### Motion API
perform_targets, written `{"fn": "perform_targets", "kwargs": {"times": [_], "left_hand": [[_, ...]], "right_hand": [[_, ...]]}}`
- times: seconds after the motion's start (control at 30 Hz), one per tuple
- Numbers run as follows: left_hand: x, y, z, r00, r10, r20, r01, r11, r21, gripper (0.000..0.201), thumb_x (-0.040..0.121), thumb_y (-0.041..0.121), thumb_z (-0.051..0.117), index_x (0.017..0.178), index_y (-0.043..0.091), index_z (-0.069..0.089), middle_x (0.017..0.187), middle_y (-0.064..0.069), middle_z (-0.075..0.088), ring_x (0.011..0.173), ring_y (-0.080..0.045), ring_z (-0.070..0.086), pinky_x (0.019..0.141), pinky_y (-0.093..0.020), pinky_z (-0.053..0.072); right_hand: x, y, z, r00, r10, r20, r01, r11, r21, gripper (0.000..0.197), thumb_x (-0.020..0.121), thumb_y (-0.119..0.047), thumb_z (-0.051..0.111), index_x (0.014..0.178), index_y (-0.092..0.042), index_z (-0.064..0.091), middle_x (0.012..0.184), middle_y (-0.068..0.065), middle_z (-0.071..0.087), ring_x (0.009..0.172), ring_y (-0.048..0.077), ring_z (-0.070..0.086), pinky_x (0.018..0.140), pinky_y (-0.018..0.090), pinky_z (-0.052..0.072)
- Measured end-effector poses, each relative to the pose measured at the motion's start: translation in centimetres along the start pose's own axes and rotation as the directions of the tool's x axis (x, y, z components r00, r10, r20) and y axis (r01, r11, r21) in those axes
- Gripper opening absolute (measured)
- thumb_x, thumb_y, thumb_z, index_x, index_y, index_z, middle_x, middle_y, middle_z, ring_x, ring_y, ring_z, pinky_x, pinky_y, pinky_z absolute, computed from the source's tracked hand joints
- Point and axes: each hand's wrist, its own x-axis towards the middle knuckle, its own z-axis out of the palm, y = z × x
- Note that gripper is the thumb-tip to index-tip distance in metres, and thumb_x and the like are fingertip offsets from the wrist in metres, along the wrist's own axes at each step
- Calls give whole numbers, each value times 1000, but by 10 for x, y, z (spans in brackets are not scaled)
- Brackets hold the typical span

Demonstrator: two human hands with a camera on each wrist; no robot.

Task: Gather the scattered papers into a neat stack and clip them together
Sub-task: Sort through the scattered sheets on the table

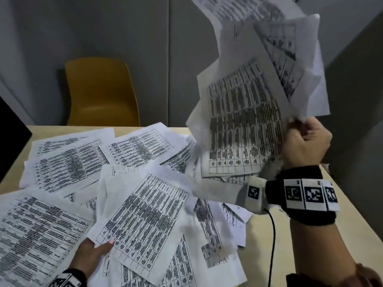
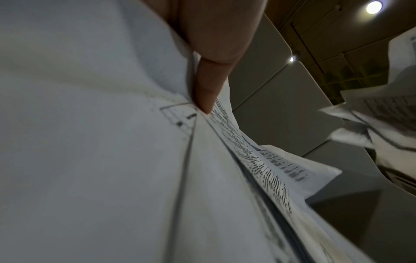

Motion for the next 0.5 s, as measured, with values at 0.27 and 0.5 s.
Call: {"fn": "perform_targets", "kwargs": {"times": [0.27,0.5], "left_hand": [[-11,11,3,999,-30,29,33,991,-130,44,84,-1,62,125,-6,47,115,-18,55,103,-29,48,92,-38,34],[-26,30,3,997,-75,4,74,967,-242,22,88,7,58,72,11,44,77,-3,46,91,-20,42,81,-31,30]], "right_hand": [[-67,23,48,930,253,267,-288,953,98,10,79,-14,56,69,-16,60,63,-1,53,54,1,41,59,25,38],[-160,55,64,606,616,503,-727,686,36,20,89,2,48,85,-9,64,64,5,50,44,16,44,42,22,38]]}}
